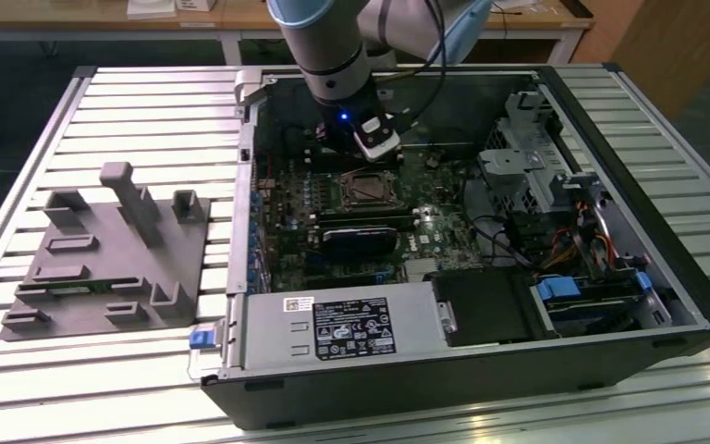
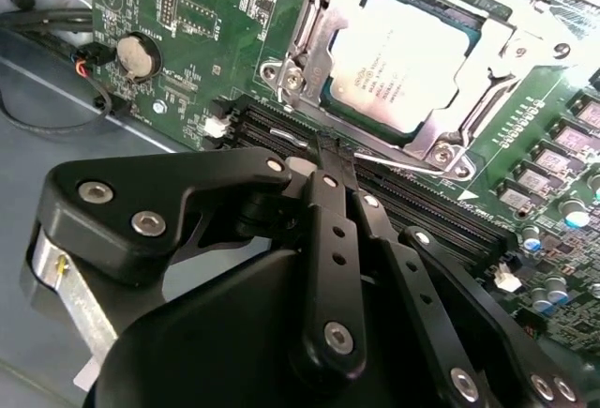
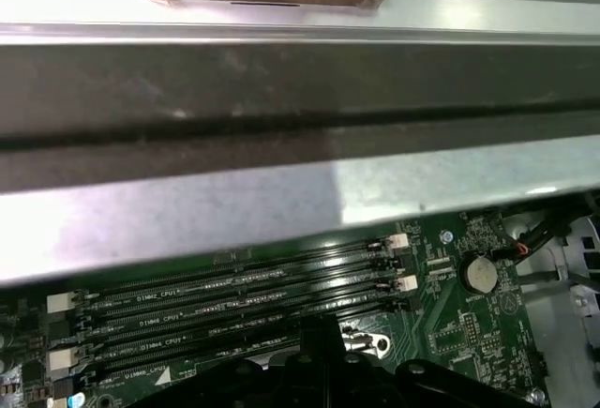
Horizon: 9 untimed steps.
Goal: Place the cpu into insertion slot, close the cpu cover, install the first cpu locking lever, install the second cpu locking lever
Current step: 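Install the first cpu locking lever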
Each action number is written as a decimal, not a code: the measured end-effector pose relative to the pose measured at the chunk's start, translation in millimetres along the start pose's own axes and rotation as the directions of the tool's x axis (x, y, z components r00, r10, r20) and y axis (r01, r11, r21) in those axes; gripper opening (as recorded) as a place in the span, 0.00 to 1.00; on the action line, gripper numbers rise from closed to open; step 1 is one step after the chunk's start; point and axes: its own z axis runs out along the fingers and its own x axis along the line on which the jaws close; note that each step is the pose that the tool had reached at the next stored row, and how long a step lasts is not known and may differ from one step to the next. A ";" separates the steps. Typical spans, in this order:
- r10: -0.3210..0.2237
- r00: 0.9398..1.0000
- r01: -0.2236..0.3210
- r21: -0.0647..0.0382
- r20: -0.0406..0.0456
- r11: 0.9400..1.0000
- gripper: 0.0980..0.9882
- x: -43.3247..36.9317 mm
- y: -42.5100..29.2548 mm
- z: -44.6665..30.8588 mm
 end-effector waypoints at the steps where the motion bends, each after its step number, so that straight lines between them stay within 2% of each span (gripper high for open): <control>1: 0.009 1.000 -0.009 0.003 0.002 1.000 0.01 0.1 0.1 0.2; 5: 0.040 0.999 -0.040 0.011 0.010 0.999 0.01 0.6 1.6 1.3; 9: 0.055 0.998 -0.055 0.016 0.014 0.998 0.01 1.5 5.0 2.6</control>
